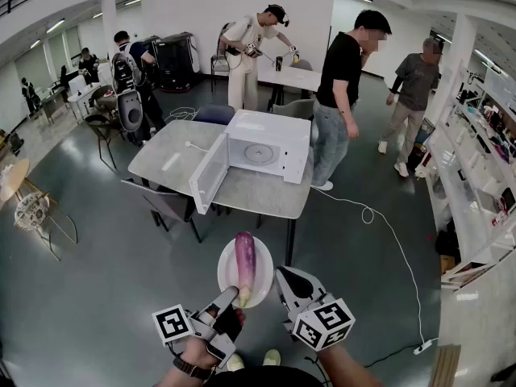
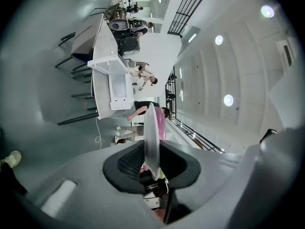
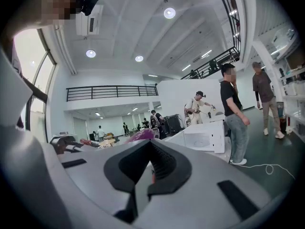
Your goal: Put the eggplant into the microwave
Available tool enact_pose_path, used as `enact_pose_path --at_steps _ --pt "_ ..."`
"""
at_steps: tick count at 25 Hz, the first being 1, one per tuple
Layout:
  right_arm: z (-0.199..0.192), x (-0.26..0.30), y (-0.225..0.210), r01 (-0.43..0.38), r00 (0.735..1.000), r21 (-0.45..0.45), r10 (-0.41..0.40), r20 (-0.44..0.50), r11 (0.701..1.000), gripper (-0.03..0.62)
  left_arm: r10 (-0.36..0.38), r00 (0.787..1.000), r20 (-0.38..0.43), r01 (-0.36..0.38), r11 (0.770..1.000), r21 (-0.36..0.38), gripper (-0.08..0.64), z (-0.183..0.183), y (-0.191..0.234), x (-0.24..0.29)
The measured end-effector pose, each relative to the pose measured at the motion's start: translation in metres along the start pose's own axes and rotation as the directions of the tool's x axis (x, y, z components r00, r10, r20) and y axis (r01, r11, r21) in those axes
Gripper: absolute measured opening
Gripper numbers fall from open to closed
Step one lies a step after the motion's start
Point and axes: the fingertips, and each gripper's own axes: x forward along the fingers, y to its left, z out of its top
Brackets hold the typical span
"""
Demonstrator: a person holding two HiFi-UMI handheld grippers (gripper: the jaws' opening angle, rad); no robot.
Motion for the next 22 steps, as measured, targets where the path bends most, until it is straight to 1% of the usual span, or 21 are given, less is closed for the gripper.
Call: enact_pose_path --at_steps 8,13,22 --pt "-0.001 0.0 -0.003 -0.002 1.0 0.0 0.002 -0.002 1.0 0.0 0.0 1.0 0.002 0.0 1.0 -0.001 0.081 0.0 0.001 0.003" --pt "-0.002 -0.002 -0.001 -0.033 0.999 0.018 0.033 -0.001 0.999 0.002 0.01 1.0 0.001 -0.01 1.0 0.006 0.081 -0.002 0.005 0.005" --pt "0.001 -0.01 -0.011 -0.035 0.999 0.032 0.034 0.022 0.999 0.002 0.025 1.0 0.006 -0.025 1.0 0.017 0.081 0.001 0.014 0.015"
